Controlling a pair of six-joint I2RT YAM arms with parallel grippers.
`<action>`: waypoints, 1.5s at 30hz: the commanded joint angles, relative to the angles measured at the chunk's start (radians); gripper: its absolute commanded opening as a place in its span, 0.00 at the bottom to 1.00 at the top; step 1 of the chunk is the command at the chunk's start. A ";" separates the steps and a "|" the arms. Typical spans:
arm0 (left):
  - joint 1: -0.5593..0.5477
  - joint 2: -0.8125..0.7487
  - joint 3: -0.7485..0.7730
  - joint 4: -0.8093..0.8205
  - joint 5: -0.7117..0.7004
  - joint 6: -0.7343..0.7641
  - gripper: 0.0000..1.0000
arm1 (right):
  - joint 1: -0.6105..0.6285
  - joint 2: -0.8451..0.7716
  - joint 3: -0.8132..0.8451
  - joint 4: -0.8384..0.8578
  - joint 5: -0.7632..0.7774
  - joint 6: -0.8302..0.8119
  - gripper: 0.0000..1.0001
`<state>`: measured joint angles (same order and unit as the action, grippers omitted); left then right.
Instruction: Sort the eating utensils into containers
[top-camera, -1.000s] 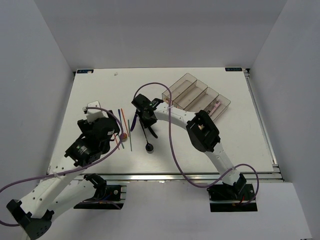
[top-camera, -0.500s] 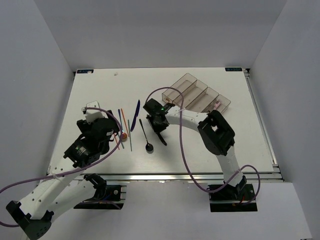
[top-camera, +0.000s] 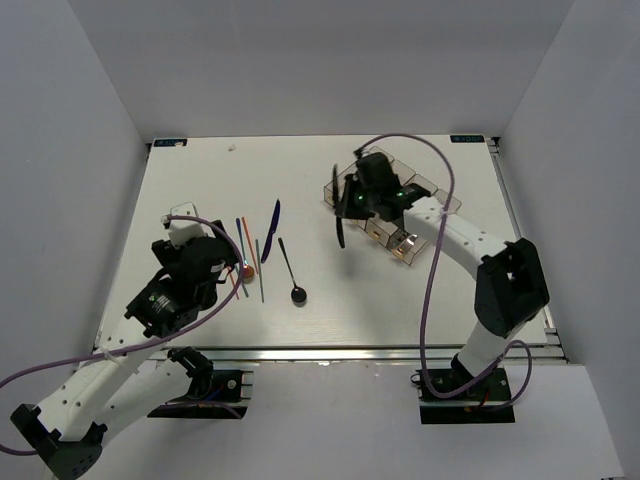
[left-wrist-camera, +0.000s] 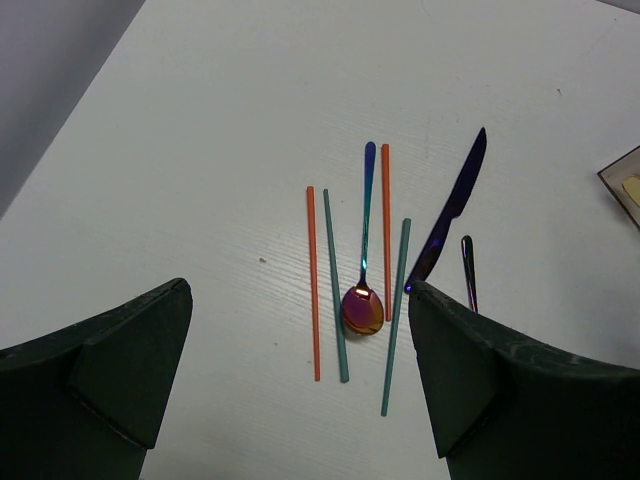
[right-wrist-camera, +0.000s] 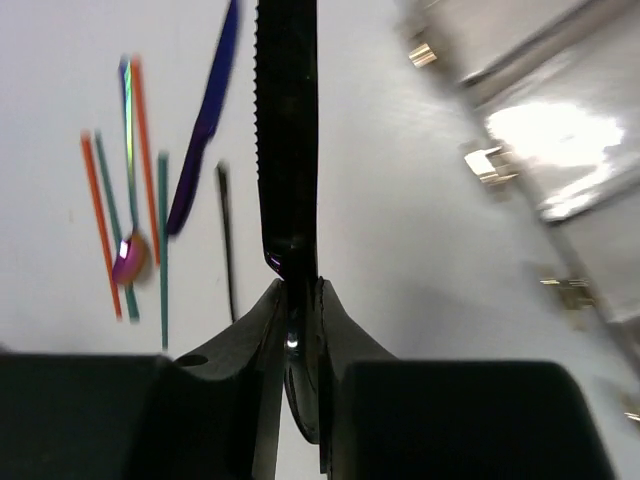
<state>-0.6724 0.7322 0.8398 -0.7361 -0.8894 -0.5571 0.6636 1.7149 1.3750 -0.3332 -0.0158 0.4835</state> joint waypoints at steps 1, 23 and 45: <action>-0.004 -0.011 0.001 0.006 -0.002 0.005 0.98 | -0.110 -0.058 -0.034 0.031 0.146 0.180 0.00; -0.004 0.018 -0.002 0.015 0.020 0.016 0.98 | -0.332 0.055 -0.045 0.056 0.409 0.462 0.00; 0.007 0.412 0.225 0.133 0.122 -0.021 0.98 | -0.331 -0.151 -0.091 0.063 0.343 0.347 0.89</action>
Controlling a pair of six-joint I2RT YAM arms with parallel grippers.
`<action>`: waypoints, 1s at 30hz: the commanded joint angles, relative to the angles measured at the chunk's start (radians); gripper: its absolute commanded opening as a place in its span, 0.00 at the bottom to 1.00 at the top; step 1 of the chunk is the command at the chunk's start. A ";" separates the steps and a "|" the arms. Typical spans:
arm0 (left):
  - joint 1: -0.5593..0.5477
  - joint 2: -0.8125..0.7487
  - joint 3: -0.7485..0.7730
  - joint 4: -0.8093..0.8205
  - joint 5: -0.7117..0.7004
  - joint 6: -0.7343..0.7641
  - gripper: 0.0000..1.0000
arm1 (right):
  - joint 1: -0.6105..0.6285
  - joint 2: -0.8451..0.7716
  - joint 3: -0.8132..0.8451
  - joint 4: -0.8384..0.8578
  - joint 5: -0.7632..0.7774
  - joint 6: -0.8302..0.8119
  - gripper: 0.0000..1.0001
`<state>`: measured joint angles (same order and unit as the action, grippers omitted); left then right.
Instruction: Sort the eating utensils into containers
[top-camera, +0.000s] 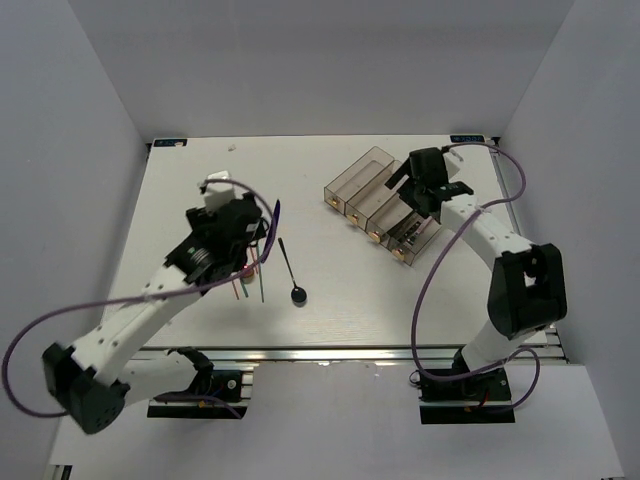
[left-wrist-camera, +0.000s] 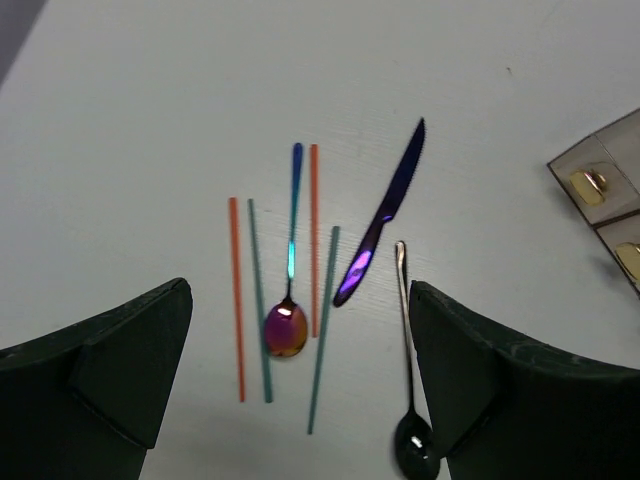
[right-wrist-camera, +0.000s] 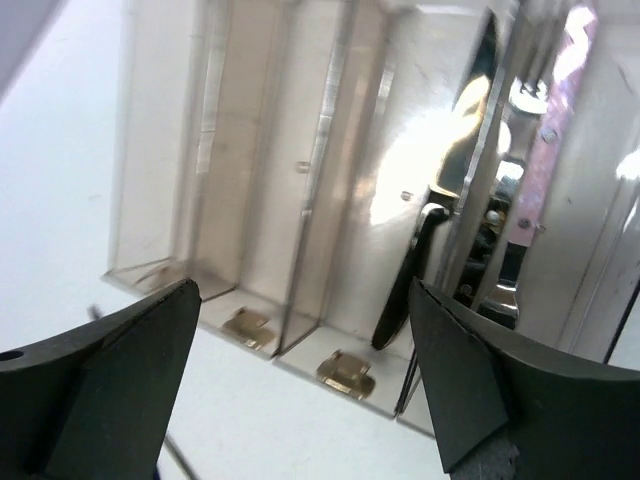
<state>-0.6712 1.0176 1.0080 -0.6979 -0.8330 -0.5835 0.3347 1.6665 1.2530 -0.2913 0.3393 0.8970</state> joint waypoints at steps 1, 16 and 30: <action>0.033 0.178 0.081 0.109 0.112 0.016 0.98 | -0.002 -0.122 0.029 0.055 -0.087 -0.139 0.89; 0.262 1.026 0.682 -0.058 0.455 0.137 0.81 | 0.024 -0.511 -0.239 -0.066 -0.393 -0.444 0.89; 0.265 0.940 0.452 0.028 0.589 0.175 0.59 | 0.056 -0.545 -0.285 -0.058 -0.451 -0.458 0.89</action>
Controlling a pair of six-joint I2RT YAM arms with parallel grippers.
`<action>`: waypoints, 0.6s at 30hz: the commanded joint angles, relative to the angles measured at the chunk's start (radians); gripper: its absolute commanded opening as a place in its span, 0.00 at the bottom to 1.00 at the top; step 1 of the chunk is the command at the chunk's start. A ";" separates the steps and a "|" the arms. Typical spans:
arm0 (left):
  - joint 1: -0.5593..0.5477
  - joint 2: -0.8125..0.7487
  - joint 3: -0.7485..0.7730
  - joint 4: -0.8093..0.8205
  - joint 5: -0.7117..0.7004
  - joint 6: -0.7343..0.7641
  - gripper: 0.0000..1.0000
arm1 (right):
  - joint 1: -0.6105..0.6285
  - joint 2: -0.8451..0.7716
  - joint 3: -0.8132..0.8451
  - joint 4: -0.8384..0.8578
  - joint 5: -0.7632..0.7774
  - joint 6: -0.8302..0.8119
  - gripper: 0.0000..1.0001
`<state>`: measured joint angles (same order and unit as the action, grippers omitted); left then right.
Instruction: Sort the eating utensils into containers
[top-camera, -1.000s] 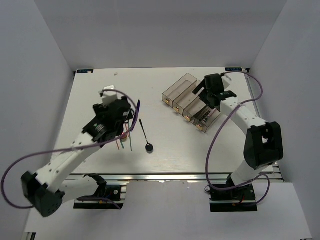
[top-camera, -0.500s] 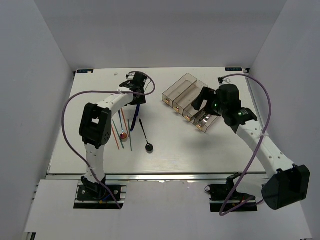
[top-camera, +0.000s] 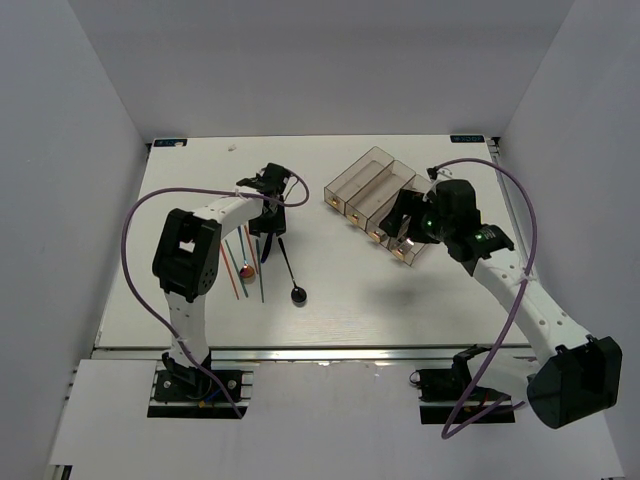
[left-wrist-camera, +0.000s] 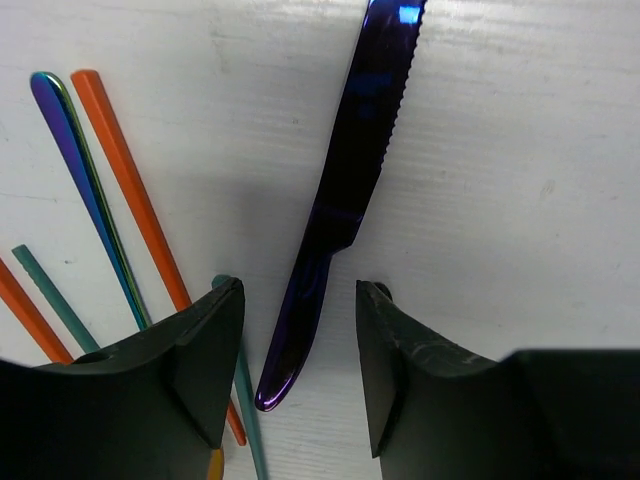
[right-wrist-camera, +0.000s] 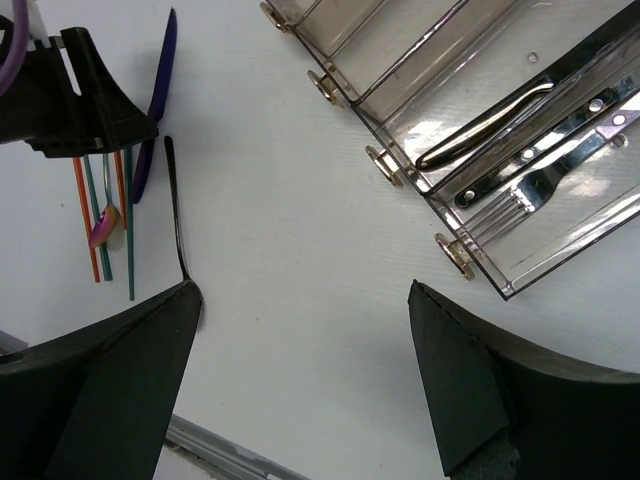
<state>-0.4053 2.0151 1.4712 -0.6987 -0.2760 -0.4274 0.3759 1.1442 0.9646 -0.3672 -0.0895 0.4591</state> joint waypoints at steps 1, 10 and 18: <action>0.000 -0.055 -0.009 0.028 0.041 0.027 0.58 | 0.017 -0.026 0.003 0.016 -0.021 -0.019 0.89; 0.013 -0.029 -0.015 0.044 0.081 0.044 0.49 | 0.047 -0.044 0.029 -0.007 0.005 -0.019 0.89; 0.022 -0.044 -0.086 0.082 0.107 0.036 0.47 | 0.077 -0.031 0.051 -0.012 0.033 -0.014 0.89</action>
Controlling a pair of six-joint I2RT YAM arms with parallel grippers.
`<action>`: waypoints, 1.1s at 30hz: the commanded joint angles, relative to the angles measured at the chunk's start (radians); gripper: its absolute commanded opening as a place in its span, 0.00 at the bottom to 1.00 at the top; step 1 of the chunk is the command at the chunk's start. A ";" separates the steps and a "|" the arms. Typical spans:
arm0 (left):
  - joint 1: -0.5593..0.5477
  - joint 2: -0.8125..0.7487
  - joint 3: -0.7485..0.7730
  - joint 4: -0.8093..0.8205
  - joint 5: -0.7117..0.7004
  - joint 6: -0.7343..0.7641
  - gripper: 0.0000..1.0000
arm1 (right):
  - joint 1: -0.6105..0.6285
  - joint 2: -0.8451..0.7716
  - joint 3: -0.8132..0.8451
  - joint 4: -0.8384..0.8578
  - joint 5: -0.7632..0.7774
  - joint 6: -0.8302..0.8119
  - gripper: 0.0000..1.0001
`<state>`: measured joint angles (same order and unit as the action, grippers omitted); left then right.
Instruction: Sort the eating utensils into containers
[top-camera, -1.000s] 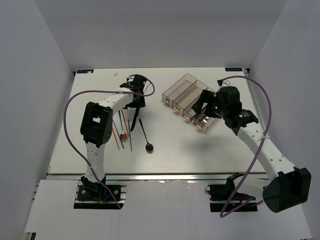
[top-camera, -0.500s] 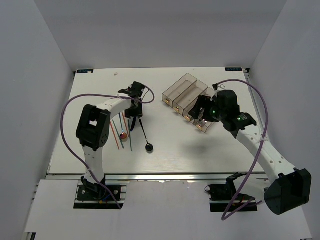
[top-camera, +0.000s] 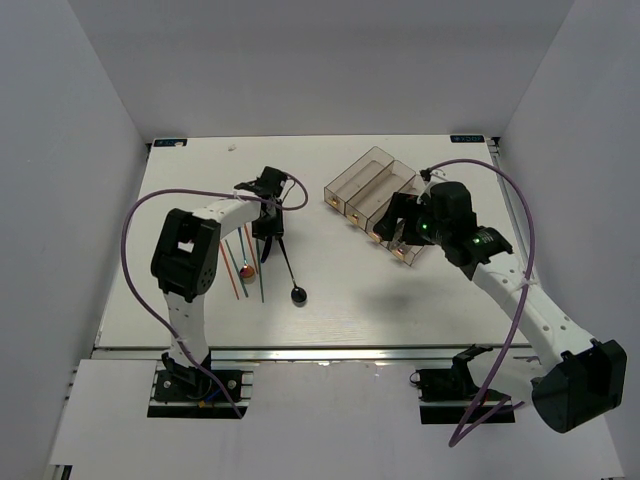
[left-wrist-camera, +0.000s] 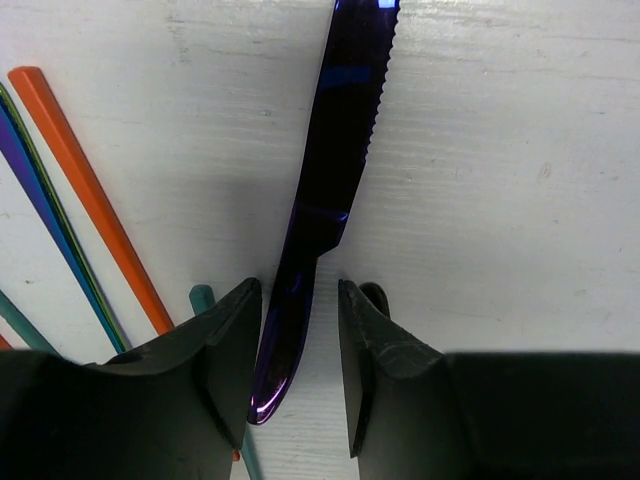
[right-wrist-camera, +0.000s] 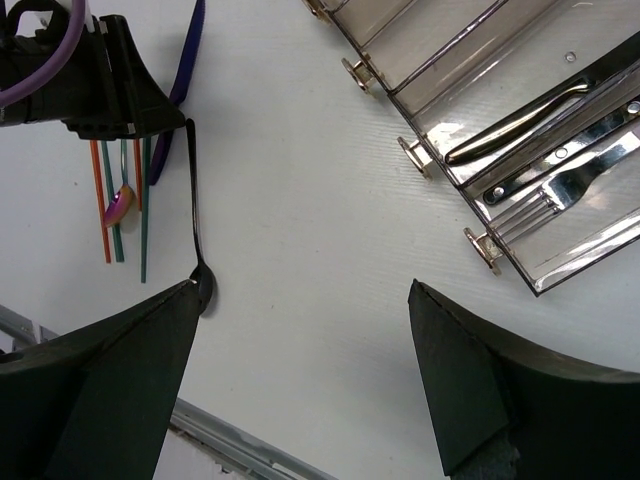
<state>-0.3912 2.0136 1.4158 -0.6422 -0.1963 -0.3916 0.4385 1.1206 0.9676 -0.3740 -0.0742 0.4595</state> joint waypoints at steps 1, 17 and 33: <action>0.009 -0.044 -0.038 0.030 0.028 -0.004 0.46 | 0.019 -0.005 0.048 -0.006 0.022 -0.013 0.89; 0.012 -0.073 -0.170 0.056 0.046 -0.038 0.41 | 0.089 0.036 0.108 -0.009 0.057 0.007 0.89; 0.011 -0.153 -0.259 0.127 0.121 -0.069 0.00 | 0.112 0.008 0.114 0.007 0.037 0.025 0.89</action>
<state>-0.3740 1.8809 1.1927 -0.4366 -0.1394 -0.4397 0.5457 1.1538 1.0405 -0.3939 -0.0292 0.4835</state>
